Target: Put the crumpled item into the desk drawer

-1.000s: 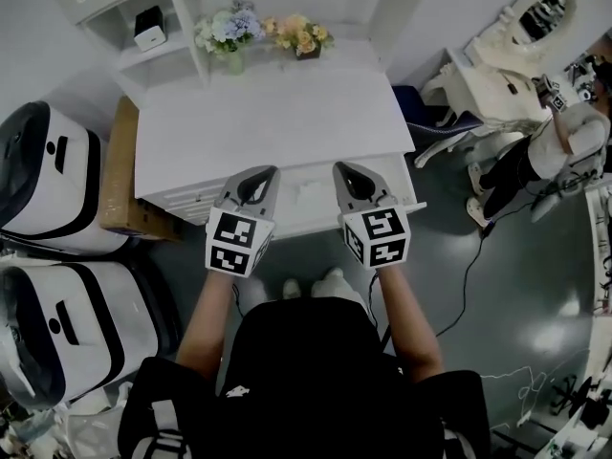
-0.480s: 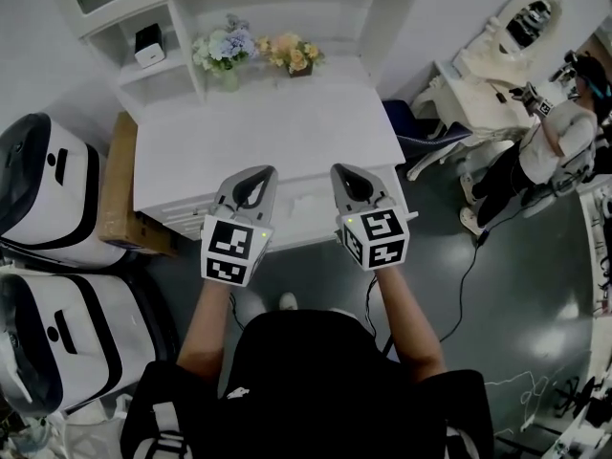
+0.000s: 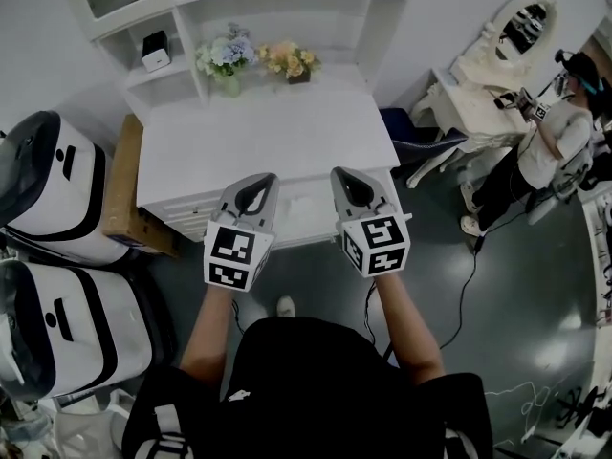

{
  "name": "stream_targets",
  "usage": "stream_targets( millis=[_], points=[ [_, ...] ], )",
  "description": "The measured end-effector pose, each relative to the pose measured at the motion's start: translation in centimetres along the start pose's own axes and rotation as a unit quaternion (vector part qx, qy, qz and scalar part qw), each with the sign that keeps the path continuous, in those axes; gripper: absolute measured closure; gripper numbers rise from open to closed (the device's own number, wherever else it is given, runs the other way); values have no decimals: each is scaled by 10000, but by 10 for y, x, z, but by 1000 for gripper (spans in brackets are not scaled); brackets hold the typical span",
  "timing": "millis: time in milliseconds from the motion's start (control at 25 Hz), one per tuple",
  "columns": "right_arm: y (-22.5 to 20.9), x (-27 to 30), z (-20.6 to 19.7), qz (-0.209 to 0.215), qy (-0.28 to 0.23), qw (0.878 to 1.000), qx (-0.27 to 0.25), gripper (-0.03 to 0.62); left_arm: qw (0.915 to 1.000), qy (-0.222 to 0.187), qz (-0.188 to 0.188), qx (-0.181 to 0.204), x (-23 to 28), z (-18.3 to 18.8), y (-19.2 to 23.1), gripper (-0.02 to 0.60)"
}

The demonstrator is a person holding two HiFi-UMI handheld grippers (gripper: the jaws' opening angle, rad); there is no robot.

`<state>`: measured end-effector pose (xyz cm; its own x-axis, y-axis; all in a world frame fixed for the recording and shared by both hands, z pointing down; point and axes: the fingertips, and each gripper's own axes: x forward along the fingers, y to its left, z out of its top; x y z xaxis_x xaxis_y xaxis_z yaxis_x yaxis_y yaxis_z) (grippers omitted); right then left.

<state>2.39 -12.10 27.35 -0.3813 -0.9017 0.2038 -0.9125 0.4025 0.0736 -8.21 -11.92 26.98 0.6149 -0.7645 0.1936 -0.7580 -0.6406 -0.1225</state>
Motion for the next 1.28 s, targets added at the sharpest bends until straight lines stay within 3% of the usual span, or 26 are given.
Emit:
stream_targets(
  millis=[1280],
  points=[
    [38,-156,7,301,-482,9983,-112,599,9997,-208,125,-95,-97,24,-128,575]
  ],
)
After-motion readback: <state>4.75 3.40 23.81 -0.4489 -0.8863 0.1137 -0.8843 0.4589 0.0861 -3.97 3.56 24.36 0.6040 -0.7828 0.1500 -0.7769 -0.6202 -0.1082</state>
